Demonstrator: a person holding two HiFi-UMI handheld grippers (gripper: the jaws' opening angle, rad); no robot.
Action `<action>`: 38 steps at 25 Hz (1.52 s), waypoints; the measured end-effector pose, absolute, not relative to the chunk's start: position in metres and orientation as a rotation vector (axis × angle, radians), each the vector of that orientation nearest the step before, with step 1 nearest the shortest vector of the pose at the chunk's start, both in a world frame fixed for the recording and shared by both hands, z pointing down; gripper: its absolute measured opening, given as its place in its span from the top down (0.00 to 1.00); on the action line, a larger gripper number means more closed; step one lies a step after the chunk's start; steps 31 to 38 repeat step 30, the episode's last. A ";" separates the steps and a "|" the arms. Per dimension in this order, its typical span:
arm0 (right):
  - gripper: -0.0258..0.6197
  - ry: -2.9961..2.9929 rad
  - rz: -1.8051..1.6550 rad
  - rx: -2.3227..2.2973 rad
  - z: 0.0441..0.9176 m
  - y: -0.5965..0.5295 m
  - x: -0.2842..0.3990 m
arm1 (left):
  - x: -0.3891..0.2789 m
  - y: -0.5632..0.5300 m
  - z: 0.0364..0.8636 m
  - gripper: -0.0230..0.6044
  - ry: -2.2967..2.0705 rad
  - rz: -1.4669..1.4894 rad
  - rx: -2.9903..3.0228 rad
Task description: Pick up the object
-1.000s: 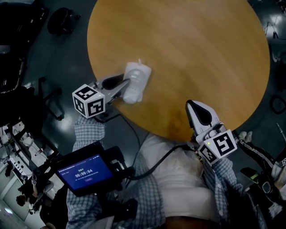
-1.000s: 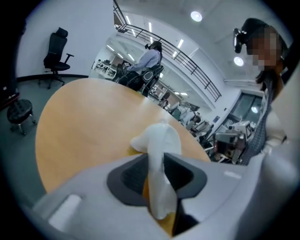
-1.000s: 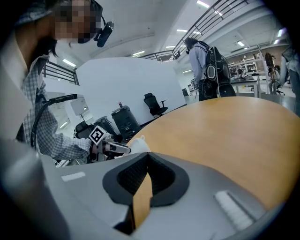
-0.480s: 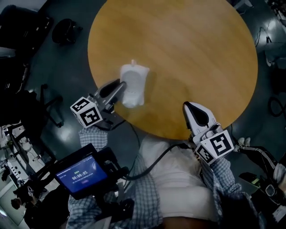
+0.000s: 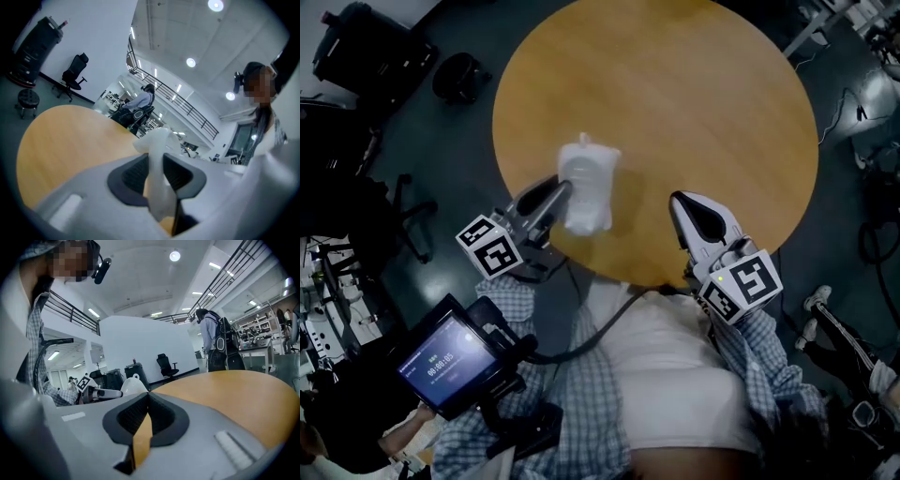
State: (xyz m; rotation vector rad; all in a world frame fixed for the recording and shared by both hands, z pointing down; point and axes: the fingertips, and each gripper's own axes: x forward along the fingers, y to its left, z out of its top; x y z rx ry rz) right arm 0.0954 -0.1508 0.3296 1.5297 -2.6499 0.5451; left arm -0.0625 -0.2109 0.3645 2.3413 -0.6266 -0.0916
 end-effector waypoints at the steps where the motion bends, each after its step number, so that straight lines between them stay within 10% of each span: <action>1: 0.95 -2.667 0.529 1.521 0.327 -0.149 0.096 | -0.060 -0.204 0.363 0.80 -0.632 -0.101 2.339; 38: 0.95 -2.737 0.516 1.374 0.331 -0.181 0.081 | -0.078 -0.206 0.375 0.80 -0.751 -0.192 2.266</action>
